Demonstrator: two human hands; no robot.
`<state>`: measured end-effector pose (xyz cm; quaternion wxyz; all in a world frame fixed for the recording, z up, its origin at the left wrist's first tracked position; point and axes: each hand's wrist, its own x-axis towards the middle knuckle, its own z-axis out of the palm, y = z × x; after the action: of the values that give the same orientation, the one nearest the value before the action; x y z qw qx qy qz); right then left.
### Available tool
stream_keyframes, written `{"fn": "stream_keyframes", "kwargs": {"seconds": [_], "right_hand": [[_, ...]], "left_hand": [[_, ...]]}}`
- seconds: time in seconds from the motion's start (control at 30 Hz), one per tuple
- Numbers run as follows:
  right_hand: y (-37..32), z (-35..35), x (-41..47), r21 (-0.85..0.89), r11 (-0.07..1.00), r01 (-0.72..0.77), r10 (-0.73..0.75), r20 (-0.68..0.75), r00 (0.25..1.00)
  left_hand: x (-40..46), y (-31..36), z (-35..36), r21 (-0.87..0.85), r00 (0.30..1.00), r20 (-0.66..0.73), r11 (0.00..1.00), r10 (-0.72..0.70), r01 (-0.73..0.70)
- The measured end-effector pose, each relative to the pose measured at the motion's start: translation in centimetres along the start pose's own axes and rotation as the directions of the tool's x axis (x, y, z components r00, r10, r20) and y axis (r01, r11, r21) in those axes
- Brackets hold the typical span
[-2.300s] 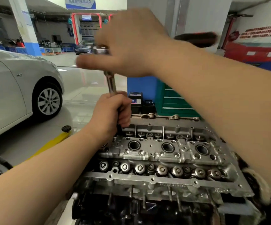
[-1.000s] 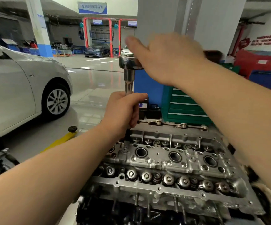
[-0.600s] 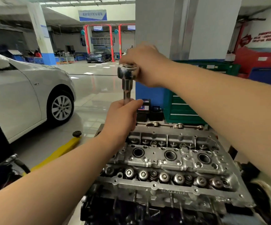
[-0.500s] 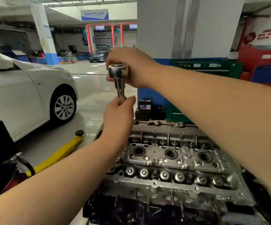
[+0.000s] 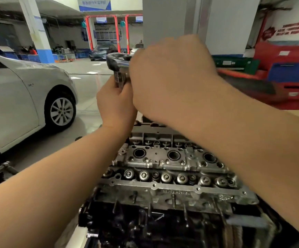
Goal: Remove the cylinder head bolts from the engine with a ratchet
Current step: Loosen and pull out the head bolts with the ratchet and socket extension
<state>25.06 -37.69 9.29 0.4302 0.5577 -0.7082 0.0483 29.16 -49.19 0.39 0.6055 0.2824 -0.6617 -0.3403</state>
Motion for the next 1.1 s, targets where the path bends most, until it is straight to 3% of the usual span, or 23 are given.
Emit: {"fn": "stream_keyframes", "kwargs": {"seconds": [0.07, 0.13, 0.2, 0.27, 0.3, 0.4, 0.47, 0.57, 0.67, 0.8, 0.83, 0.97, 1.03, 1.1], "right_hand": [[0.5, 0.6, 0.7, -0.048, 0.999, -0.020, 0.016, -0.068, 0.998], [1.8, 2.6, 2.7, 0.010, 1.000, 0.012, -0.012, 0.014, 1.000], [2.7, 4.0, 3.9, 0.177, 0.984, 0.008, -0.039, 0.168, 0.985], [2.4, 4.4, 4.4, 0.333, 0.943, -0.002, -0.080, 0.233, 0.969], [2.2, 4.4, 4.5, 0.315, 0.949, 0.009, -0.088, 0.235, 0.968], [1.5, 2.7, 4.2, -0.064, 0.998, 0.019, -0.009, 0.158, 0.987], [1.3, 0.5, 2.7, -0.143, 0.988, 0.063, -0.054, 0.062, 0.997], [1.4, 0.2, 1.9, -0.077, 0.991, 0.108, -0.105, 0.048, 0.993], [2.5, 2.0, 4.2, 0.024, 0.995, 0.098, -0.100, 0.141, 0.985], [2.0, 3.7, 5.9, 0.315, 0.944, 0.099, -0.172, 0.212, 0.962], [1.7, 3.6, 6.3, 0.292, 0.951, 0.103, -0.170, 0.214, 0.962], [1.8, 2.2, 4.5, -0.160, 0.985, 0.069, -0.046, 0.141, 0.989], [1.7, 1.9, 3.1, -0.218, 0.970, 0.110, -0.102, 0.049, 0.994], [1.6, 2.7, 3.1, -0.168, 0.984, 0.061, -0.057, 0.030, 0.998]], "left_hand": [[0.3, 0.1, -0.2, -0.116, 0.988, 0.027, 0.982, -0.150, 0.152], [0.4, 0.4, -0.3, -0.164, 0.966, 0.089, 0.953, -0.243, 0.255], [0.1, 0.9, -0.3, -0.148, 0.963, 0.143, 0.957, -0.227, 0.248], [0.4, 1.0, -0.4, -0.137, 0.966, 0.147, 0.963, -0.212, 0.232], [0.6, 0.8, -0.5, -0.126, 0.970, 0.125, 0.967, -0.207, 0.222], [1.3, -0.1, -1.0, -0.103, 0.984, 0.069, 0.980, -0.165, 0.171], [1.3, -0.6, -0.9, -0.094, 0.993, 0.064, 0.990, -0.099, 0.104], [1.3, -0.6, -0.5, -0.059, 0.995, 0.069, 0.995, -0.079, 0.083], [1.3, -0.4, -0.7, 0.007, 0.993, 0.059, 0.994, -0.107, 0.107], [0.8, -0.2, -0.6, -0.002, 0.994, 0.087, 0.998, -0.068, 0.068], [1.0, -0.4, -0.9, -0.023, 0.992, 0.097, 0.996, -0.079, 0.082], [1.9, -0.9, -2.3, -0.050, 0.989, 0.149, 0.998, -0.015, 0.023], [1.4, -0.9, -2.2, -0.102, 0.993, 0.115, 0.995, -0.007, 0.019], [0.4, -0.7, -1.7, -0.144, 0.994, 0.077, 0.985, -0.082, 0.092]]}}
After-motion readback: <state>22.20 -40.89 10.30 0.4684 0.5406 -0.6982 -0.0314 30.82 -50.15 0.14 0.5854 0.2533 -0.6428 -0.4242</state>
